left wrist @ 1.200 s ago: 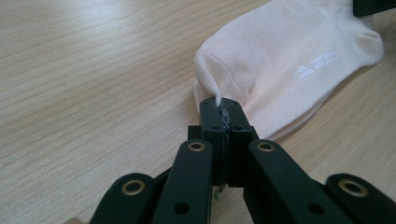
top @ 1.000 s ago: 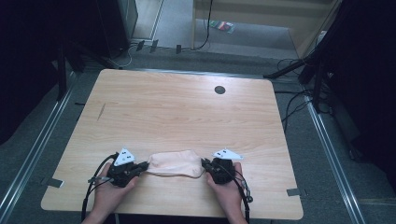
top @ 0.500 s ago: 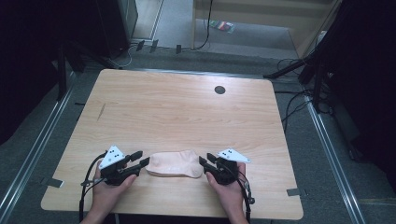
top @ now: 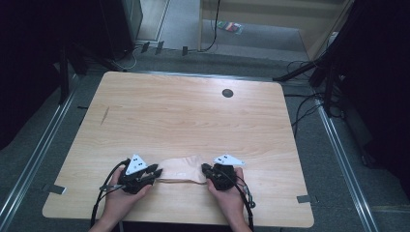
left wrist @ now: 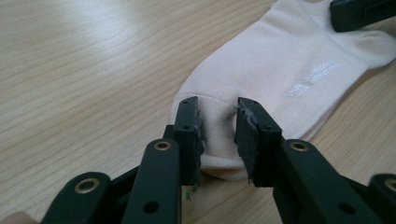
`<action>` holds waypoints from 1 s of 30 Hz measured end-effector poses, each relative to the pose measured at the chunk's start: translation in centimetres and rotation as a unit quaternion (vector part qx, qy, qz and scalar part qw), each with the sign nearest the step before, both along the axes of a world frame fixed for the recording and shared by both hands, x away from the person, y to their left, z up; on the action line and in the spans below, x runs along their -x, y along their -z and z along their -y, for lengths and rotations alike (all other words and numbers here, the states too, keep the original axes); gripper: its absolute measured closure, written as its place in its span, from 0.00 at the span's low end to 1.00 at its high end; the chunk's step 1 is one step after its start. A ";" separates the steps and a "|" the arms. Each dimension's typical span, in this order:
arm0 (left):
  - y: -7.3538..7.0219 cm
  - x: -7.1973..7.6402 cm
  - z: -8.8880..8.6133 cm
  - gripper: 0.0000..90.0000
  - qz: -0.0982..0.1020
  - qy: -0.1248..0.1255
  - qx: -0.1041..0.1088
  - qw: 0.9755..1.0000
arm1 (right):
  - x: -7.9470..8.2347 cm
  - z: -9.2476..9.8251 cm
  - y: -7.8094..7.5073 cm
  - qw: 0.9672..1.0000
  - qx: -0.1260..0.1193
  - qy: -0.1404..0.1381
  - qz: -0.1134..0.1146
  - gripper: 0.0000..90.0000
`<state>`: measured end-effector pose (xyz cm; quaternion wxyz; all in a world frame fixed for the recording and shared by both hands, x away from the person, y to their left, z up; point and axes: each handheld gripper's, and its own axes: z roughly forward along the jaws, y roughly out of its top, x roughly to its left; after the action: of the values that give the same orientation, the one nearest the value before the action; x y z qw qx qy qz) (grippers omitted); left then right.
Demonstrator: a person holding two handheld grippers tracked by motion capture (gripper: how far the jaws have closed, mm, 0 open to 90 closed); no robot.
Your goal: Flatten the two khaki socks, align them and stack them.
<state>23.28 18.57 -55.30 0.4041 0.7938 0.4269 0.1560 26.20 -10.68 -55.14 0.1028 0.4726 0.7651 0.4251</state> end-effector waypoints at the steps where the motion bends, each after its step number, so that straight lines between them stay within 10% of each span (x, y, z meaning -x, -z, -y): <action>1: 0.0 0.0 0.0 0.78 -0.002 -0.002 0.001 1.000 | 0.0 0.0 0.0 1.000 0.009 0.003 0.002 1.00; 15: 0.0 -0.5 0.0 0.79 0.005 -0.016 -0.011 1.000 | -0.2 -0.2 0.1 1.000 0.008 0.002 0.007 0.99; 20: -0.3 -0.1 -0.6 0.46 0.026 -0.003 0.033 0.999 | 0.1 0.0 -0.3 0.999 -0.030 -0.017 0.017 0.73; 30: -2.0 0.2 -2.5 0.17 0.068 -0.017 0.110 0.991 | 0.0 1.6 -2.1 0.995 -0.063 -0.002 0.077 0.27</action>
<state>23.09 21.05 -53.31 0.5143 0.7249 0.4262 0.1686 26.19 -12.29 -52.99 0.1302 0.4424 0.7278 0.5076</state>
